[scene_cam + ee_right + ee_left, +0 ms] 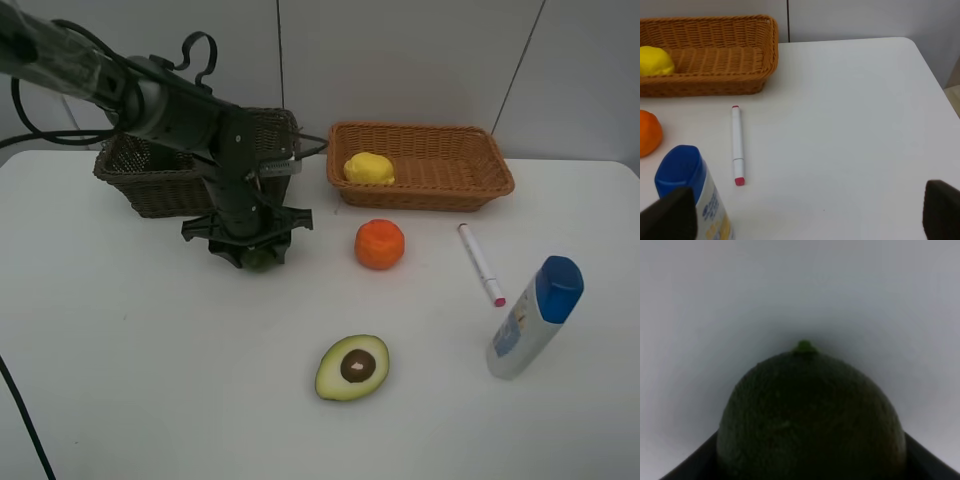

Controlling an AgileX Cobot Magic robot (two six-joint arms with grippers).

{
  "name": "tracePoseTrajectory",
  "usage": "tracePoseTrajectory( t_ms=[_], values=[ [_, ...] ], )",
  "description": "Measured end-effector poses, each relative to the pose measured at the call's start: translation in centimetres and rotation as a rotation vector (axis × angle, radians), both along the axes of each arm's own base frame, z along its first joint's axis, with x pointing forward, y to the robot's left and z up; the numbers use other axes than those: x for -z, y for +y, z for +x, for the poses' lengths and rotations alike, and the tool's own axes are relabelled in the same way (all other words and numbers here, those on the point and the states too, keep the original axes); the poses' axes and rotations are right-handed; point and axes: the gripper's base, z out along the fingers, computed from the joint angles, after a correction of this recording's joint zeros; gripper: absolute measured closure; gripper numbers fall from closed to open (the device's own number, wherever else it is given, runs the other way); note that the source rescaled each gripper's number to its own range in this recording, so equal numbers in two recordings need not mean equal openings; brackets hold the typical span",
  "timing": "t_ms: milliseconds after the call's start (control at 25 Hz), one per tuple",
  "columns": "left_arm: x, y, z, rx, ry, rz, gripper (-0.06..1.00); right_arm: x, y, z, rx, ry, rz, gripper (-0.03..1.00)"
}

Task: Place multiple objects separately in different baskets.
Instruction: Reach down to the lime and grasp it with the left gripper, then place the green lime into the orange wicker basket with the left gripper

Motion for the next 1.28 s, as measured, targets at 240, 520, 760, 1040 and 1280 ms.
tracePoseTrajectory(
  t_ms=[240, 520, 760, 1040, 1280],
  values=[
    [-6.4, 0.0, -0.3, 0.123, -0.135, -0.047, 0.48, 0.0, 0.0, 0.0, 0.0, 0.0, 0.0, -0.02],
    [-12.7, -2.7, 0.4, 0.286, -0.45, -0.179, 0.48, 0.0, 0.0, 0.0, 0.0, 0.0, 0.0, -0.02],
    [-11.5, -6.2, 4.5, 0.279, -0.768, -0.358, 0.48, 0.0, 0.0, 0.0, 0.0, 0.0, 0.0, -0.02],
    [-6.8, -10.1, 9.6, 0.256, -0.847, -0.42, 0.48, 0.0, 0.0, 0.0, 0.0, 0.0, 0.0, -0.02],
    [-4.8, -11.8, 11.6, 0.326, -0.797, -0.335, 0.13, 0.0, 0.0, 0.0, 0.0, 0.0, 0.0, -0.02]
  ],
)
